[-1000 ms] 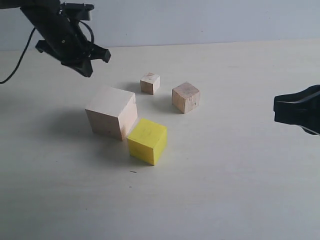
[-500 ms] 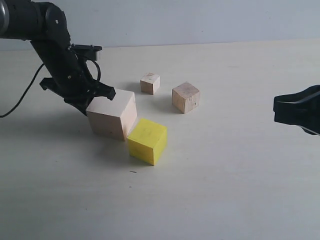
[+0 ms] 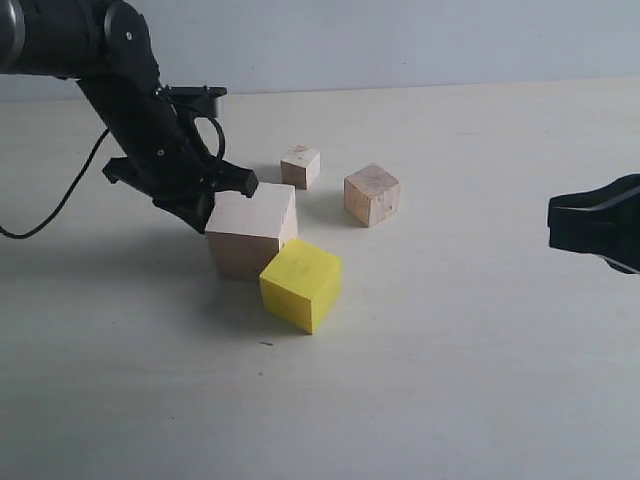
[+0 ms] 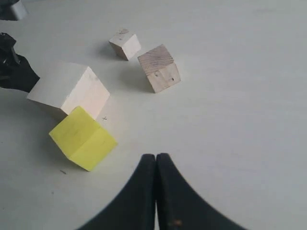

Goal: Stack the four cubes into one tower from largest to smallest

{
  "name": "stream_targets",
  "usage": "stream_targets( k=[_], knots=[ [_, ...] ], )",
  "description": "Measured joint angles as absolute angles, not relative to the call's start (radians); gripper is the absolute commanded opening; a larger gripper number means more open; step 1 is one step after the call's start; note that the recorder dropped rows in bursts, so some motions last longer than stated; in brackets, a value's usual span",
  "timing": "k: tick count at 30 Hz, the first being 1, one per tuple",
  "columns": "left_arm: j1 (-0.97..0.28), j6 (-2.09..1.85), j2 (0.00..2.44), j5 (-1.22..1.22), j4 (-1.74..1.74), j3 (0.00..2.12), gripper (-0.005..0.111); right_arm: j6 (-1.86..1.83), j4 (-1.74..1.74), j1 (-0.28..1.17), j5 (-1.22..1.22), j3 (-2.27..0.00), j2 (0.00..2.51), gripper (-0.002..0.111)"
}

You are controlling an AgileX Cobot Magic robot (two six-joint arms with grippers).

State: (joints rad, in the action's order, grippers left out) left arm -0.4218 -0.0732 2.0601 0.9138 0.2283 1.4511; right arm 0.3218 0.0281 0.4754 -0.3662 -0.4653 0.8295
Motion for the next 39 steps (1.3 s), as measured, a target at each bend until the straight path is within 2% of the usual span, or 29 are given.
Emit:
stream_targets(
  k=[16, 39],
  knots=[
    [-0.435, -0.071, 2.027, 0.829, 0.289, 1.319, 0.000, 0.322, 0.028, 0.475, -0.376, -0.465, 0.830, 0.000],
    [-0.435, -0.073, 1.998, 0.776, 0.311, 1.315, 0.000, 0.248, 0.028, 0.475, -0.404, -0.465, 0.850, 0.000]
  ],
)
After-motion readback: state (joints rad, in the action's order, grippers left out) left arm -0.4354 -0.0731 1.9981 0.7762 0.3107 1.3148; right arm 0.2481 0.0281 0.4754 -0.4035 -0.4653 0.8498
